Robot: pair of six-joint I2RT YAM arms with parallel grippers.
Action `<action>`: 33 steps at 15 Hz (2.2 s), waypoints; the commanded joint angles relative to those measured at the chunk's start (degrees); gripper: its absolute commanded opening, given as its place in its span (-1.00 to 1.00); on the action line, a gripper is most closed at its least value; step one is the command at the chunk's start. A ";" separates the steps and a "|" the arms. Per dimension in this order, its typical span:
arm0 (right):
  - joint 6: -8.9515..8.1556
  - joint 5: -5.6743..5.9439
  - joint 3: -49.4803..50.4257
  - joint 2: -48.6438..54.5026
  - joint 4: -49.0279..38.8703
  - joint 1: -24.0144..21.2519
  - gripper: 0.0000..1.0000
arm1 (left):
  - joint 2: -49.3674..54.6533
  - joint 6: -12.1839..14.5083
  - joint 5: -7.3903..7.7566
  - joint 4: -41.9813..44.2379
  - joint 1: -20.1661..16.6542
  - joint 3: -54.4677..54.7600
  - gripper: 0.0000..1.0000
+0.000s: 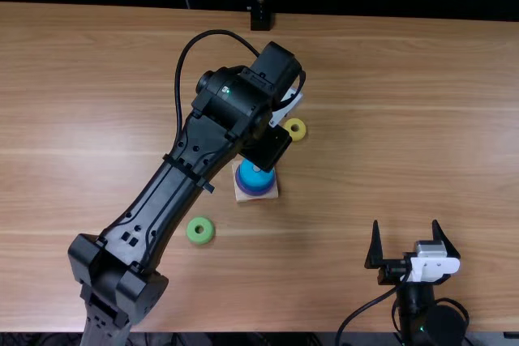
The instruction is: Build the Hanoi tower: stack the rings onto the peg from bottom to top in this color order: purple, dark blue, light blue, dark green, light green, yellow, orange.
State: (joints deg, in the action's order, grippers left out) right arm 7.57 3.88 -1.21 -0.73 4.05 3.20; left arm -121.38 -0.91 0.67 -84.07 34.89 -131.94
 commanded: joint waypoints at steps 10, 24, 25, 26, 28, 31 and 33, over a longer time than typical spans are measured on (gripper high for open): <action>0.13 0.13 0.42 0.73 0.96 -0.74 1.00 | -4.21 -0.57 0.60 -0.09 1.40 -1.83 -1.00; 0.13 0.13 0.42 0.73 0.96 -0.74 1.00 | 7.04 -0.57 0.60 3.49 -6.15 -3.94 1.00; 0.13 0.13 0.42 0.73 0.96 -0.74 1.00 | 9.06 -0.57 0.49 3.28 -6.68 -2.88 1.00; 0.13 0.13 0.42 0.73 0.96 -0.74 1.00 | 11.87 -0.57 0.39 2.55 -7.56 -0.42 1.00; 0.13 0.13 0.42 0.73 0.96 -0.74 1.00 | 18.81 -0.57 0.39 2.97 -10.55 10.56 1.00; 0.13 0.13 0.42 0.73 0.96 -0.74 1.00 | 27.78 -0.36 -0.14 8.24 -11.08 31.30 1.00; 0.13 0.13 0.42 0.73 1.07 -0.74 1.00 | 32.70 -0.04 -0.35 18.68 -10.99 44.93 1.00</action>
State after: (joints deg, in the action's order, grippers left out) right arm 7.60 3.90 -1.23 -0.73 4.05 3.20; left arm -91.13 -1.37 0.45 -64.69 23.64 -88.84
